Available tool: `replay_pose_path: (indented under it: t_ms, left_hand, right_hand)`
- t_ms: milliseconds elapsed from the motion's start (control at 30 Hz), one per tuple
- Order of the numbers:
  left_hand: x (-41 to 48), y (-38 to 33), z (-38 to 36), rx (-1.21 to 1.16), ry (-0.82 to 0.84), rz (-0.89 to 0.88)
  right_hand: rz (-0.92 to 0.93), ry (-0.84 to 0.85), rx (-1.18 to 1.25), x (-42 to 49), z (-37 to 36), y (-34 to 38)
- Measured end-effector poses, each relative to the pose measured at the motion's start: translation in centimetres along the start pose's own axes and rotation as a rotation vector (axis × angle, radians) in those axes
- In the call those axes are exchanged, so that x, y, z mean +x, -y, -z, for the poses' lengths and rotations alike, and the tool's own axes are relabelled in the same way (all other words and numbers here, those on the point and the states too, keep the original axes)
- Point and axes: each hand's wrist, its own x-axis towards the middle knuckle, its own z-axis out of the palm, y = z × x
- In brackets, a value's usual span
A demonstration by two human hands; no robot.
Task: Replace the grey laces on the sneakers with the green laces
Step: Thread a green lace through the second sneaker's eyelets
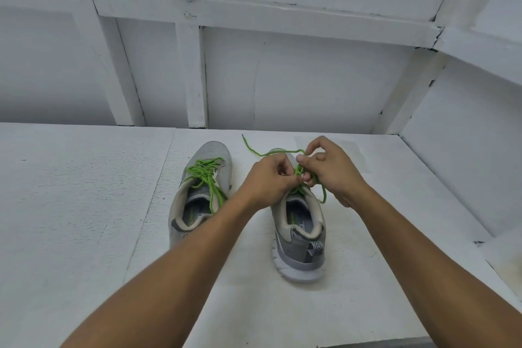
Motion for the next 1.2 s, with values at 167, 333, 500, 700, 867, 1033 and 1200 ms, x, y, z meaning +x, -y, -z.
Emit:
replay_pose_path:
  t_ms: [167, 333, 500, 700, 867, 1033, 1200]
  left_hand:
    - [-0.2, 0.6, 0.0, 0.026, -0.033, -0.074]
    - [-0.3, 0.2, 0.2, 0.131, -0.048, -0.144]
    - [-0.2, 0.5, 0.3, 0.090, 0.012, -0.120]
    - [-0.3, 0.4, 0.3, -0.130, 0.056, 0.003]
    - [-0.5, 0.1, 0.8, -0.254, 0.065, 0.096]
    - [0.2, -0.3, 1.5, -0.188, -0.032, 0.261]
    - [1.5, 0.4, 2.6, -0.041, -0.137, 0.356]
  right_hand:
    - [0.006, 0.021, -0.187, -0.8, 0.7, 0.5]
    - [-0.068, 0.231, -0.425, -1.3, 2.0, 1.3]
    - [-0.158, 0.283, -0.155, -1.2, 1.3, 0.4]
    - [0.058, 0.027, -0.078, -1.7, 0.5, -0.6]
    - [0.255, 0.058, 0.017, -1.8, 1.0, -1.6]
    - [0.226, 0.072, 0.135, -2.5, 1.5, -2.5]
    - [0.196, 0.111, 0.036, -3.4, 2.6, -3.6]
